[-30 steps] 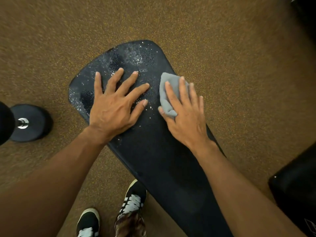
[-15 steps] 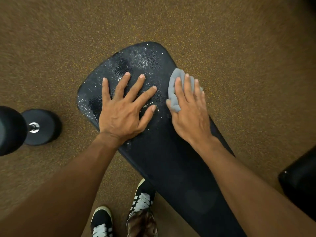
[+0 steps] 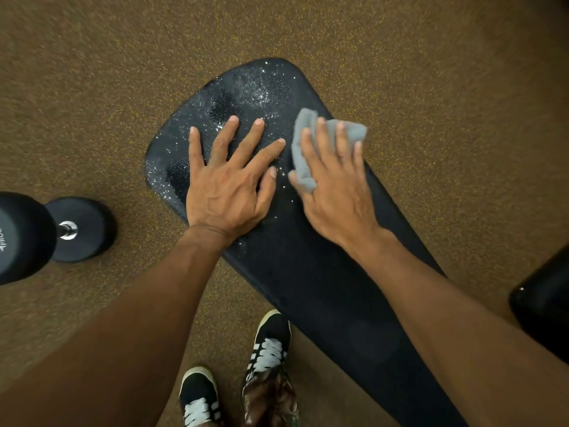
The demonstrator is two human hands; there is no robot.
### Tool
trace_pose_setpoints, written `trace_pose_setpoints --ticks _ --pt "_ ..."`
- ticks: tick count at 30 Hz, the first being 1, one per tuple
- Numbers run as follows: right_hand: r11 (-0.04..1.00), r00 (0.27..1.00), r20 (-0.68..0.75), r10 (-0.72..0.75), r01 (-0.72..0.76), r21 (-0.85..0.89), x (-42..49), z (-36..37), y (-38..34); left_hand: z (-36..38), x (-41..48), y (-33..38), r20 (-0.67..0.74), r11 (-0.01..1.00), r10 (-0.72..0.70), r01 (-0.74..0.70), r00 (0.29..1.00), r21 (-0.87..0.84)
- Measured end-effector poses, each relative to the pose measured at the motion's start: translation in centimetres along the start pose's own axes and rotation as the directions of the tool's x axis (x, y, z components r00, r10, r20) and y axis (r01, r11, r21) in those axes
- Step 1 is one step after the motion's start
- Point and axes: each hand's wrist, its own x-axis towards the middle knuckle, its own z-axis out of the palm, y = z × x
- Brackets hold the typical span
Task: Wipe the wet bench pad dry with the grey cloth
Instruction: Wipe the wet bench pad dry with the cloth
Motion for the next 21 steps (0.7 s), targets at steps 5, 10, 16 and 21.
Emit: trace_pose_setpoints --ticks 5,10,16,21 --pt "0.999 0.999 0.031 -0.034 0.034 -0.023 -3.0 0.0 2.4 0.0 -0.1 0.0 -0.025 1.0 -0.003 0.003 1.0 -0.001" --pt "0.967 0.981 0.003 0.196 -0.194 0.162 2.0 -0.7 1.0 0.1 -0.2 0.0 -0.016 1.0 -0.012 0.012 1.0 -0.002" --pt "0.99 0.99 0.011 -0.14 0.14 0.0 -1.7 0.3 2.3 -0.2 -0.1 0.0 0.004 1.0 -0.024 0.024 1.0 -0.019" --pt "0.994 0.997 0.017 0.08 -0.081 0.074 -1.4 -0.7 3.9 -0.4 0.0 0.1 0.012 0.999 -0.027 0.027 1.0 -0.029"
